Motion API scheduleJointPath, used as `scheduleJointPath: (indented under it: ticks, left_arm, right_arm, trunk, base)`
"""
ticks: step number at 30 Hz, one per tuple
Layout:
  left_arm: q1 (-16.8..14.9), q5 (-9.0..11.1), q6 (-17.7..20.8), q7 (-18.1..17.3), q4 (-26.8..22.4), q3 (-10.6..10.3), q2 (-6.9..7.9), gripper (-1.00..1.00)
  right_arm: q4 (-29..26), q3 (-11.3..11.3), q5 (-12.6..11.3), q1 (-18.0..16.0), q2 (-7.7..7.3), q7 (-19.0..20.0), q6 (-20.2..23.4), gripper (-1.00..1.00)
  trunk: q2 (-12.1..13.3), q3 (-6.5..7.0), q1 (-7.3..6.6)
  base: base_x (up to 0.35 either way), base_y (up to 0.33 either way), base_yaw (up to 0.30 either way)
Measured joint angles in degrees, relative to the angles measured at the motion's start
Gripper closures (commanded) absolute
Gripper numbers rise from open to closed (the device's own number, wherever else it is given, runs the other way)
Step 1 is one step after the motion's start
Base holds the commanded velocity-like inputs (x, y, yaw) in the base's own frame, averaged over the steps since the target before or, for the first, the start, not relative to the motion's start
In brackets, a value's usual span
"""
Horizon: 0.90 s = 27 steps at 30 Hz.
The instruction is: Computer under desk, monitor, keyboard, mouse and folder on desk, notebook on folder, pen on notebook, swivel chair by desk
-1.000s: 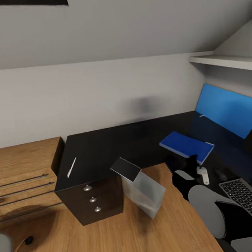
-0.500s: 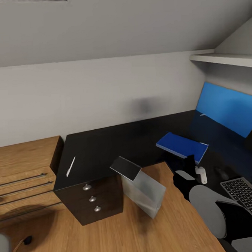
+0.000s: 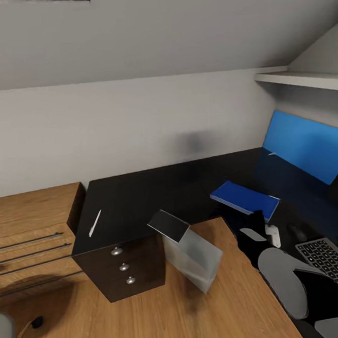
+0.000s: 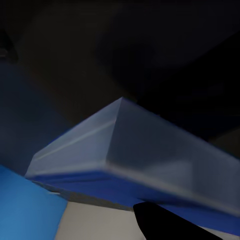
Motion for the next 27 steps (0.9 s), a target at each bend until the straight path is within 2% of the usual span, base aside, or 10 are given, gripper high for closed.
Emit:
scheduleJointPath:
  ticks: [5, 11, 21, 27]
  left_arm:
    - [0.00, -0.09, -0.08, -0.20, 0.00, -0.10, 0.01, -1.00]
    - [0.00, 0.06, 0.05, -0.22, 0.08, -0.18, 0.03, -1.00]
    - [0.00, 0.09, 0.06, -0.24, 0.13, -0.09, 0.04, -1.00]
    - [0.00, 0.09, 0.06, -0.41, 0.17, -0.17, 0.04, -1.00]
  right_arm:
    - [-0.02, -0.06, 0.03, -0.01, -0.65, -0.29, 0.30, 1.00]
    - [-0.01, -0.07, 0.04, -0.01, -0.67, -0.32, 0.32, 1.00]
    - [-0.05, -0.15, 0.04, 0.01, -0.73, -0.32, 0.33, 1.00]
    - [-0.07, -0.11, 0.03, 0.01, -0.73, -0.32, 0.33, 1.00]
  trunk:
    - [0.00, 0.00, 0.00]
    - [0.00, 0.00, 0.00]
    - [0.00, 0.00, 0.00]
    - [0.00, 0.00, -0.02]
  base:
    - [0.000, 0.000, 0.000]
    - [0.000, -0.189, 0.000]
    - [0.002, -0.015, 0.000]
    - [0.177, 0.000, 0.000]
